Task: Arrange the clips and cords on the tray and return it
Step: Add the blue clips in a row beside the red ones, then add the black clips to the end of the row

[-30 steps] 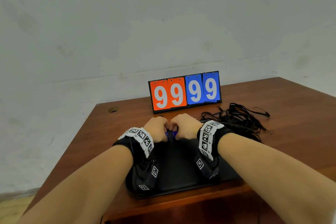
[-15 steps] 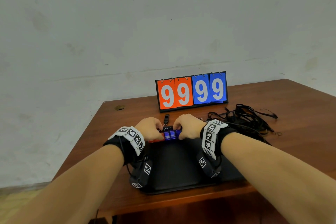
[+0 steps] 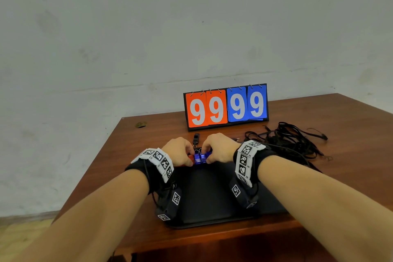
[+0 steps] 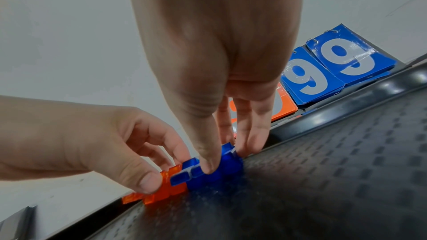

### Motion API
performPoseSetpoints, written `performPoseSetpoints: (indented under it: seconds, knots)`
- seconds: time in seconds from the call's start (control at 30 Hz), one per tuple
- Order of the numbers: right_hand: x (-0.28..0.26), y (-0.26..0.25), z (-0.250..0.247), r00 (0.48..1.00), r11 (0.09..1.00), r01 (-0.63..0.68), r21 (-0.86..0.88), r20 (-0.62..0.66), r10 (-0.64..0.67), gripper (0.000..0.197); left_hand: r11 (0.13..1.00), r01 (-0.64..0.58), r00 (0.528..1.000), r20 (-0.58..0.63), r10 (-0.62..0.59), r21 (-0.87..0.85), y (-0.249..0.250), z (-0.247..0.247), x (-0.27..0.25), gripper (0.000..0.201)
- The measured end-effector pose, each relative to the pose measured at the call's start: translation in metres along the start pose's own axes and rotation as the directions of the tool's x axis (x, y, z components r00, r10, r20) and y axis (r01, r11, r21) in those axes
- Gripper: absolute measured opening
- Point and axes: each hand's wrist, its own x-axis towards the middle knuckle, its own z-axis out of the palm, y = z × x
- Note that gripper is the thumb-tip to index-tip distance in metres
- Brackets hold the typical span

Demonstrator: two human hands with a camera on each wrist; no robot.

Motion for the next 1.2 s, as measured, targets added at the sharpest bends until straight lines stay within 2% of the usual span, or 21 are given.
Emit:
performPoseSetpoints:
  seconds: [0.17, 0.37, 0.73, 0.93, 1.2]
  knots:
    - [0.0, 0.001, 0.001, 1.0, 1.0, 0.005, -0.002, -0.007, -0.005, 0.04, 1.0, 0.004, 1.0, 0.0, -0.004, -0.005, 0.0, 0.0, 0.001, 0.033]
    - [-0.004, 0.015, -0.01, 0.993, 0.995, -0.046, 0.09, -0.108, 0.056, 0.032, 0.999, 0.043, 0.989, -0.138, -0.046, -0.024, 0.007, -0.009, 0.005, 0.016]
    - [-0.007, 0.072, -0.04, 0.942, 0.963, -0.201, 0.181, -0.234, 0.24, 0.029, 0.993, 0.116, 0.987, -0.112, -0.116, -0.008, 0.029, -0.004, 0.048, 0.023]
    - [0.004, 0.093, -0.037, 0.949, 0.961, -0.21, 0.18, -0.198, 0.245, 0.03, 0.992, 0.126, 0.987, -0.106, -0.123, 0.024, 0.029, -0.003, 0.074, 0.027]
    - [0.019, 0.097, -0.024, 0.976, 0.972, -0.204, 0.116, -0.047, 0.211, 0.033, 0.989, 0.132, 0.991, -0.041, -0.13, 0.073, 0.027, 0.004, 0.087, 0.033]
